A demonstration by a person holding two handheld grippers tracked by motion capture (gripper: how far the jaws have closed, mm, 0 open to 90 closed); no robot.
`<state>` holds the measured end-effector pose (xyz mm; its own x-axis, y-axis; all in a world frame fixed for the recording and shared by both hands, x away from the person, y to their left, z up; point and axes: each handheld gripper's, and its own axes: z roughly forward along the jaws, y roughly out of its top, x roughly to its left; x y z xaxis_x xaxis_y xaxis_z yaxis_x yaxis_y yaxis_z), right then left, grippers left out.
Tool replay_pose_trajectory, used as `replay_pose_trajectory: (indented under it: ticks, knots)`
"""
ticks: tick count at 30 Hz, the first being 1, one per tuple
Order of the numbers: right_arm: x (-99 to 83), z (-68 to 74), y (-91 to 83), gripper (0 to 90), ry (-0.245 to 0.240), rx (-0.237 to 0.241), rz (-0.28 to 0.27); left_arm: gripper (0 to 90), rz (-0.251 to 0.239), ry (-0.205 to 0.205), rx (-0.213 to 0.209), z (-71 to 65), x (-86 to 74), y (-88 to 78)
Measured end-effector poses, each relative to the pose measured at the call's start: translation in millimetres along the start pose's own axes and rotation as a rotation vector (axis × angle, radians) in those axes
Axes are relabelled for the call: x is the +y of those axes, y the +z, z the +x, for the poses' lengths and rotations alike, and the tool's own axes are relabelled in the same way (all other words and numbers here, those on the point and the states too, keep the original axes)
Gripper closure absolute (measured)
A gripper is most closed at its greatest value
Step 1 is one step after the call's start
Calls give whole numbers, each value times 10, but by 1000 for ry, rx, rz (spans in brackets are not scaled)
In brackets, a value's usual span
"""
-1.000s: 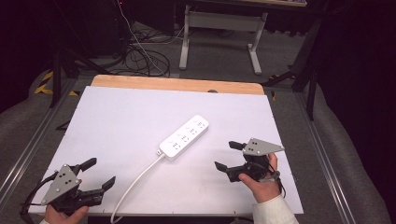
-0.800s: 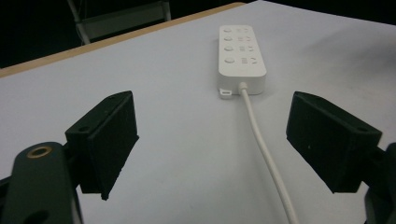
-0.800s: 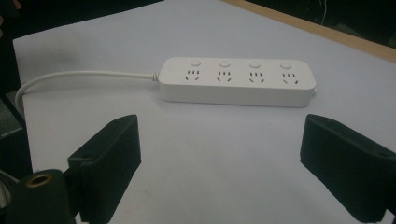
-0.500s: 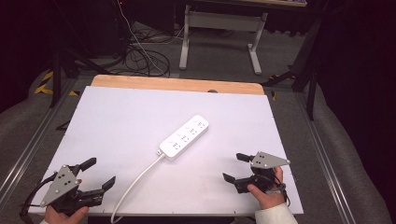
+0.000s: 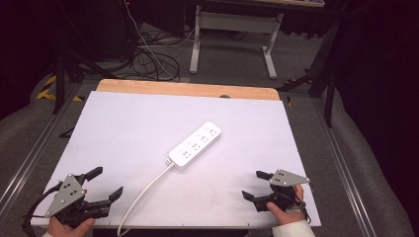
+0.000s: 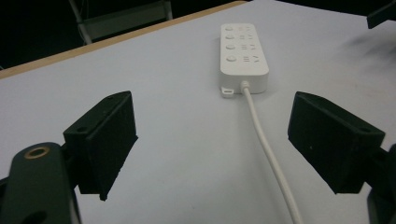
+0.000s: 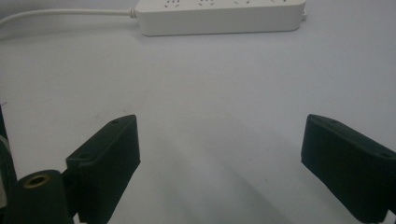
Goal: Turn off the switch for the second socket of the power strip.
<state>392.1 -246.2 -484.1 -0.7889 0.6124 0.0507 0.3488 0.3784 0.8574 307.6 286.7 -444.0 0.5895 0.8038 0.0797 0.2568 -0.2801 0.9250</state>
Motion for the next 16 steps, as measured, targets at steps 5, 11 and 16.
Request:
replay_pose_trajectory:
  ticks: [5,11,16]
  knots:
    - [6,-48,7,130,6,-32,15,161,0,1,4,1,-3,9]
    - [23,-46,-27,130,12,-26,-14,160,4,-11,1,19,-8,15]
    - [43,-10,-42,130,-31,-45,-20,159,2,-31,-2,27,-12,23]
